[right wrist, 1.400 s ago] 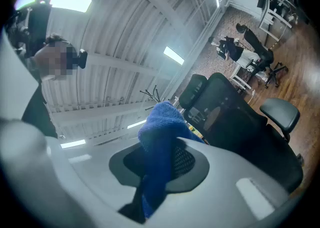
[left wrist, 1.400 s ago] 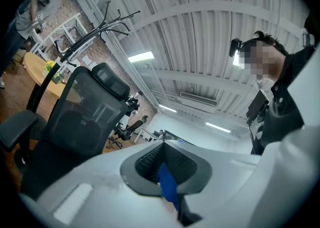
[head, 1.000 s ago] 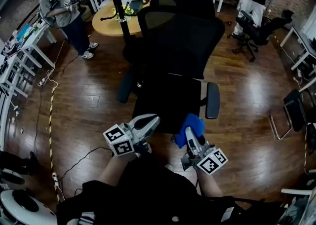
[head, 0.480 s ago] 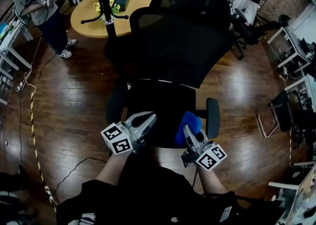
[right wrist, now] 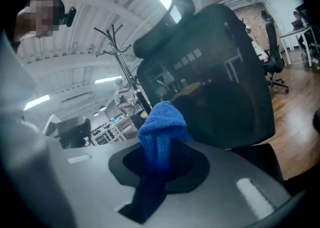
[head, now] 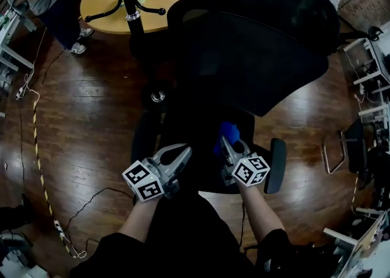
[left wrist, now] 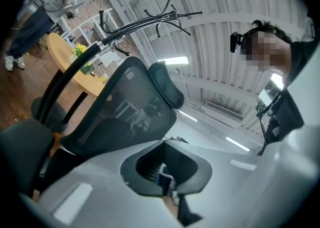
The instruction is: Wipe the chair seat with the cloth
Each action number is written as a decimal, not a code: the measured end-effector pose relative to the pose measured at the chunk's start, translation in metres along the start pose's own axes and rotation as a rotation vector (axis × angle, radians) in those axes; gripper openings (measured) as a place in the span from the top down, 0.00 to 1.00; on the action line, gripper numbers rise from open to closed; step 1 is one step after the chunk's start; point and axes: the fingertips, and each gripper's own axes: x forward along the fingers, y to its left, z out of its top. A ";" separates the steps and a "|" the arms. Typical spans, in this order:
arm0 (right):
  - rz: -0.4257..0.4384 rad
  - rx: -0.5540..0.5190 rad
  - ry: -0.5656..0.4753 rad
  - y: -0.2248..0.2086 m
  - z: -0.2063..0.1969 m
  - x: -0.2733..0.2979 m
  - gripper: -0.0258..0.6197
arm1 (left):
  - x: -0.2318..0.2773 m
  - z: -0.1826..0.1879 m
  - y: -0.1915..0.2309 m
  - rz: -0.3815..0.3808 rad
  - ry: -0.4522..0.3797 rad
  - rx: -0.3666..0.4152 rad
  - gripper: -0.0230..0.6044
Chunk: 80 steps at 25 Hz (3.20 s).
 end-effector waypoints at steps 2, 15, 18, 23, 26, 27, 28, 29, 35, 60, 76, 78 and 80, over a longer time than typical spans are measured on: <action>-0.008 -0.005 0.058 -0.021 -0.027 0.046 0.86 | -0.006 -0.013 0.018 0.033 -0.015 -0.038 0.98; -0.094 -0.109 0.428 -0.079 -0.184 0.296 0.86 | -0.029 -0.049 0.102 0.112 -0.082 -0.075 0.98; -0.092 -0.173 0.426 -0.074 -0.184 0.298 0.86 | -0.024 -0.056 0.100 0.106 -0.060 -0.092 0.98; -0.157 -0.186 0.434 -0.092 -0.177 0.279 0.86 | -0.015 -0.057 0.094 0.082 -0.036 -0.105 0.98; -0.246 -0.156 0.433 -0.134 -0.175 0.250 0.86 | -0.009 -0.060 0.099 0.073 -0.013 -0.102 0.98; -0.279 -0.149 0.429 -0.149 -0.172 0.237 0.86 | -0.009 -0.061 0.100 0.071 -0.004 -0.102 0.98; -0.312 -0.144 0.425 -0.163 -0.167 0.223 0.86 | -0.009 -0.062 0.101 0.069 0.007 -0.103 0.98; -0.343 -0.142 0.421 -0.175 -0.160 0.208 0.86 | -0.009 -0.064 0.101 0.067 0.018 -0.102 0.98; -0.526 -0.098 0.408 -0.274 -0.134 0.098 0.86 | -0.006 -0.085 0.098 0.059 0.097 -0.097 0.98; -0.453 -0.192 0.263 -0.223 -0.107 0.094 0.86 | -0.009 -0.077 0.085 0.116 0.067 -0.088 0.98; -0.097 -0.268 0.475 -0.006 -0.224 0.260 0.86 | -0.063 -0.066 0.069 0.130 -0.013 -0.093 0.98; -0.121 -0.269 0.475 -0.013 -0.223 0.252 0.86 | -0.067 -0.068 0.067 0.126 -0.003 -0.094 0.98; -0.164 -0.257 0.470 -0.032 -0.222 0.240 0.86 | -0.068 -0.069 0.066 0.118 0.007 -0.095 0.98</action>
